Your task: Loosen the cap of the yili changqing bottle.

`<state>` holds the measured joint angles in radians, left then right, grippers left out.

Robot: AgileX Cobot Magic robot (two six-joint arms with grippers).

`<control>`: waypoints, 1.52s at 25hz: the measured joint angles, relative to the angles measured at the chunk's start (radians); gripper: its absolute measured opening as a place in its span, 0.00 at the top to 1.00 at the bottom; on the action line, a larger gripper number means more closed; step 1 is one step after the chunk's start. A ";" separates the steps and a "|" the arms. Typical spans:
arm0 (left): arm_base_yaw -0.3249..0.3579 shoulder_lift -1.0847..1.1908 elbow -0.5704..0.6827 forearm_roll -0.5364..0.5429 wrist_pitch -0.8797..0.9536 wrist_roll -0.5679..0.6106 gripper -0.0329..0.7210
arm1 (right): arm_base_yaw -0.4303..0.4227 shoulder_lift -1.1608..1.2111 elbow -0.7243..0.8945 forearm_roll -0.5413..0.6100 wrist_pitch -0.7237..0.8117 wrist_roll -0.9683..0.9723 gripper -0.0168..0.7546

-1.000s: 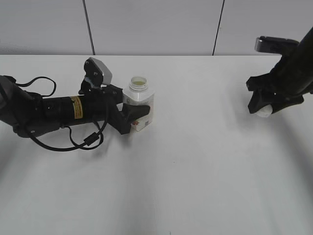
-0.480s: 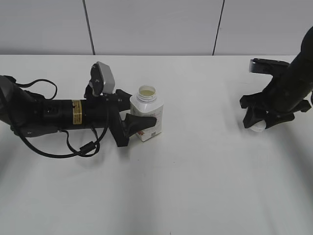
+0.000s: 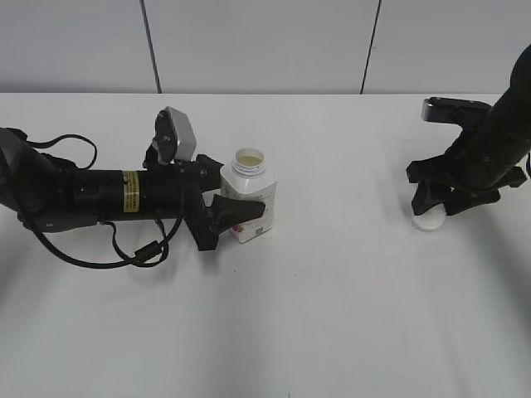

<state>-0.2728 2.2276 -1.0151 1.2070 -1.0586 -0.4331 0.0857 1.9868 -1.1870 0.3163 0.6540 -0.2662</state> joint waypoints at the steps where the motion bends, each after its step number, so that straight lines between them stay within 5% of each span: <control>1: 0.000 0.000 0.000 0.000 0.000 -0.002 0.39 | 0.000 0.000 0.000 0.000 0.000 -0.001 0.42; 10: 0.000 0.000 0.000 0.010 -0.003 -0.023 0.32 | 0.000 0.000 0.000 0.004 0.001 -0.004 0.23; 15: 0.004 -0.004 0.000 0.030 -0.018 -0.024 0.21 | 0.000 0.000 0.000 0.004 0.003 -0.004 0.22; 28: 0.137 -0.073 0.000 0.251 0.009 -0.052 0.19 | 0.000 0.000 0.000 0.004 0.027 -0.008 0.22; 38: 0.201 -0.238 0.000 0.303 0.319 -0.054 0.19 | 0.000 0.000 -0.063 0.005 0.039 -0.028 0.22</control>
<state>-0.0717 1.9899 -1.0151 1.5102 -0.7401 -0.4869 0.0857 1.9868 -1.2503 0.3209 0.6928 -0.2945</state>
